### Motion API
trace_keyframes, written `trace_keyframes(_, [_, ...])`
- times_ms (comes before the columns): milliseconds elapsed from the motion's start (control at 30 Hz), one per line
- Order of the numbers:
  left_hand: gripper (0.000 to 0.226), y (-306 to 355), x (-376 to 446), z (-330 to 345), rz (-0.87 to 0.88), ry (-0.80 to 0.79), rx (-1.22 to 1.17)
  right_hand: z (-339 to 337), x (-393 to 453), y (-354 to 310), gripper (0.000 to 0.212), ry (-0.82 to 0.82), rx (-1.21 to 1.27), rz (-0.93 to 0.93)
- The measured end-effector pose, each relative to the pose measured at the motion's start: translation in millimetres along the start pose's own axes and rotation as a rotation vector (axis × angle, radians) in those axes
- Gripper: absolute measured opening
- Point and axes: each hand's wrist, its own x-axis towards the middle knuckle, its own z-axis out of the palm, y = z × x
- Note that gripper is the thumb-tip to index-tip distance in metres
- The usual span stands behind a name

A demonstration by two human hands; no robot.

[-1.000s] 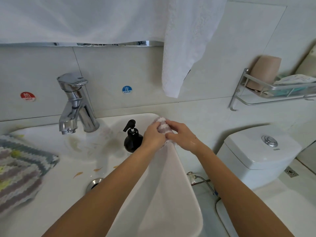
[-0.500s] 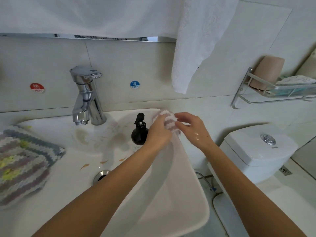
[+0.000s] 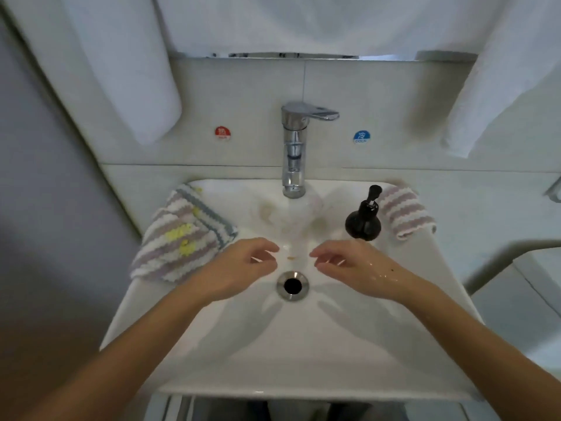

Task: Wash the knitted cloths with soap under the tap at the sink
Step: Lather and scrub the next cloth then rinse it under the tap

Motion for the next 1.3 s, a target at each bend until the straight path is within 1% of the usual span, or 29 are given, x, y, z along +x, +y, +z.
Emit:
trace_keyframes(100, [0.024,-22,-19,-40,0.007,0.187,-0.023,21,28,-19,0.025,-0.12,-0.061,-0.03])
trace_keyframes(133, [0.024,-27,-24,-50,0.006,0.25,-0.062,27,36,-24,0.026,-0.152,-0.076,-0.036])
trace_keyframes(167, [0.02,-33,-28,-61,0.009,0.343,-0.037,32,42,-28,0.027,-0.173,-0.083,-0.041])
trace_keyframes(200, [0.015,-40,-28,-71,0.009,0.448,0.077,36,48,-31,0.027,-0.179,-0.083,-0.045])
trace_keyframes(233, [0.017,-47,-28,-80,-0.02,0.537,0.26,40,51,-32,0.027,-0.176,-0.079,-0.048])
trace_keyframes(267, [0.026,-54,-27,-90,-0.067,0.602,0.44,44,54,-33,0.026,-0.174,-0.07,-0.055])
trace_keyframes(300, [0.033,-59,-26,-98,-0.114,0.616,0.569,47,55,-33,0.026,-0.173,-0.057,-0.055])
trace_keyframes(367, [0.038,-66,-20,-106,-0.188,0.549,0.662,50,50,-28,0.025,-0.17,-0.041,-0.032])
trace_keyframes(433, [0.034,-71,-15,-108,-0.234,0.509,0.713,49,46,-22,0.025,-0.174,-0.048,-0.005])
trace_keyframes(533, [0.023,-69,-10,-107,-0.207,0.568,0.745,43,47,-17,0.025,-0.156,-0.077,0.004])
trace_keyframes(600, [0.014,-67,-10,-106,-0.178,0.613,0.741,39,48,-16,0.025,-0.125,-0.064,0.015])
trace_keyframes(700, [0.008,-63,-11,-108,-0.157,0.675,0.673,37,47,-16,0.026,-0.117,-0.065,0.01])
trace_keyframes(800, [0.007,-53,-18,-113,-0.127,0.74,0.571,37,45,-17,0.027,-0.136,-0.126,-0.027])
trace_keyframes(933, [0.009,-27,-25,-120,-0.01,0.816,0.465,31,43,-24,0.028,-0.105,-0.137,-0.053])
trace_keyframes(1000, [0.01,-13,-25,-121,0.067,0.804,0.366,27,41,-27,0.028,-0.067,-0.141,-0.08])
trace_keyframes(1033, [0.009,-7,-23,-121,0.102,0.769,0.299,26,41,-27,0.028,-0.047,-0.133,-0.093])
trace_keyframes(1100, [0.011,5,-17,-115,0.151,0.648,0.141,26,41,-27,0.029,0.007,-0.081,-0.127])
trace_keyframes(1200, [0.02,17,-3,-97,0.16,0.445,-0.061,26,41,-24,0.038,0.108,0.093,-0.154])
trace_keyframes(1300, [0.019,20,19,-73,0.138,0.303,-0.128,21,40,-28,0.049,0.156,0.328,-0.143])
